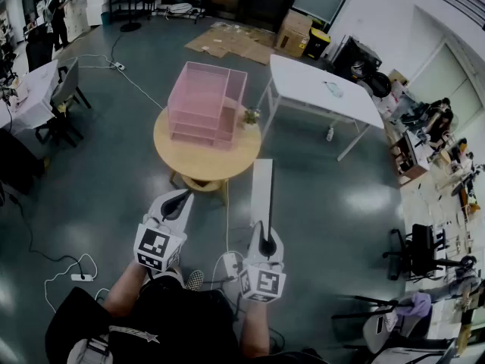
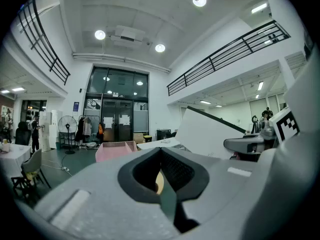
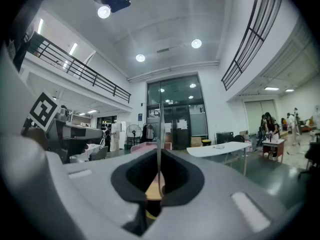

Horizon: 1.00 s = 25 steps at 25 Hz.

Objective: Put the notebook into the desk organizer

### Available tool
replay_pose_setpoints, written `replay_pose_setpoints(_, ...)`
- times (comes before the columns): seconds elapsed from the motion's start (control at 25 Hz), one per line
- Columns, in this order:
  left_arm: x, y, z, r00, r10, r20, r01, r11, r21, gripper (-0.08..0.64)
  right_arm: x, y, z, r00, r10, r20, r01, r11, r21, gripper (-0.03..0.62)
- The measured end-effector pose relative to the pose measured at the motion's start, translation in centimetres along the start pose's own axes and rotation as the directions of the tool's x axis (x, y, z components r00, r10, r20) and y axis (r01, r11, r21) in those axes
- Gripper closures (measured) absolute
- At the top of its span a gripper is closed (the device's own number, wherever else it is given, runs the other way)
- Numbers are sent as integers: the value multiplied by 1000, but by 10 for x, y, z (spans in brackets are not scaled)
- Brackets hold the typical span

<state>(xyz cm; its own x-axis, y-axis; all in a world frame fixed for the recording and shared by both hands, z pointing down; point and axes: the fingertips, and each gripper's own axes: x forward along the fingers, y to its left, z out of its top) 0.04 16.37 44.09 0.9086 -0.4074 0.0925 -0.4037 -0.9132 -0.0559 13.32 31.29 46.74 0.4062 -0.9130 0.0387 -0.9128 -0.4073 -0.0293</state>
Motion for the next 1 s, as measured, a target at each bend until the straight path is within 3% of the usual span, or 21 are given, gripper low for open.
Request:
replay_pose_setpoints(0.48,7,17,-1,999,47,-10,-47,999,-2,549,24,-4,8,1000,26,17,-25,1000,-4,578)
replay_pose_setpoints(1.0,32,99,-11,986,162,-32,-163,986,-20,549,122,26,8,993,114,10,-114,993,-21,580)
